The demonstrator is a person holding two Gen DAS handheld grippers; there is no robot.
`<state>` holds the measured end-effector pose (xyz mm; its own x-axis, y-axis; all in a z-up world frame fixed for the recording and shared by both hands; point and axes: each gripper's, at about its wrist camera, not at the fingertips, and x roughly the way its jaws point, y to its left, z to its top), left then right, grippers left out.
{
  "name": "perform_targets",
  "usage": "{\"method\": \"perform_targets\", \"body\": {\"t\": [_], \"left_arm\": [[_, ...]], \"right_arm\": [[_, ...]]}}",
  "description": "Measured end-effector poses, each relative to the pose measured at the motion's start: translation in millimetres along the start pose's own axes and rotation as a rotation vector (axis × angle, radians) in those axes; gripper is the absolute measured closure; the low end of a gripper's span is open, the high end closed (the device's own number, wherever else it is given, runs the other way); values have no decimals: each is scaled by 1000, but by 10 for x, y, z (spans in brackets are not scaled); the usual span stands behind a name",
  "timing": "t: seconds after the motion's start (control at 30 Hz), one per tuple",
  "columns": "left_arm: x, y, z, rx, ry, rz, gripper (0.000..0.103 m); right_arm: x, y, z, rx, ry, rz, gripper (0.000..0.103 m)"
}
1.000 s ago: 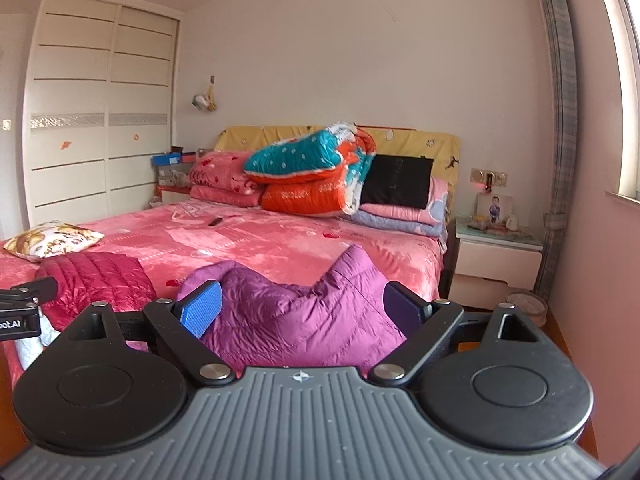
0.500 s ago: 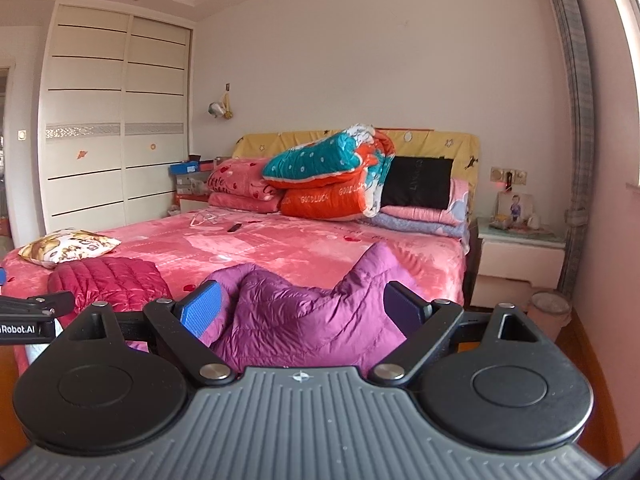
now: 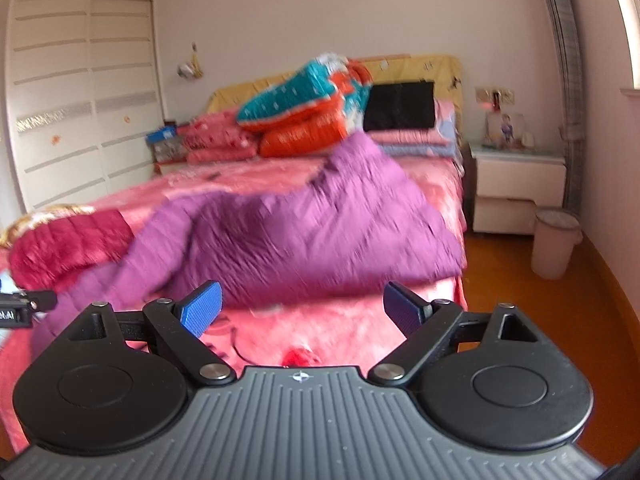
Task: Fold large clothes
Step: 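Close the left gripper on the purple jacket's edge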
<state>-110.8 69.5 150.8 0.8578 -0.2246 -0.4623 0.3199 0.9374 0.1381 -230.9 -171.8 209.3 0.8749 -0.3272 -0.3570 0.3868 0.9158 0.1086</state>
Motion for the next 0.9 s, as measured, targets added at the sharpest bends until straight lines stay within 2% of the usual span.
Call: {"method": "perform_targets", "body": {"t": [0.17,0.37,0.47,0.57,0.63,0.67,0.73,0.8,0.9], "left_arm": [[325,-67,-96,84,-9,89,4],[619,-260,-169,202,-14,141,6],[762,-330,-190,243,-2,167,12],[902,-299,-176,223,36,172,28],[987,-277,-166,191,64,161,49],[1018,-267,-156,173,79,154,54],[1041,-266,-133,137,97,145,77],[1033,-310,-105,101,100,130,88],[928,-386,-4,35,81,76,94]], "right_arm": [[238,-108,-154,26,45,7,0],[521,-233,-259,71,97,25,0],[616,-272,-276,76,105,43,0],[598,-302,-261,79,111,60,0],[615,-322,-259,86,112,70,0],[633,-327,-260,89,113,73,0],[636,-360,-258,97,114,75,0],[656,-410,-246,109,118,77,0],[686,-491,-238,132,114,65,0]]}}
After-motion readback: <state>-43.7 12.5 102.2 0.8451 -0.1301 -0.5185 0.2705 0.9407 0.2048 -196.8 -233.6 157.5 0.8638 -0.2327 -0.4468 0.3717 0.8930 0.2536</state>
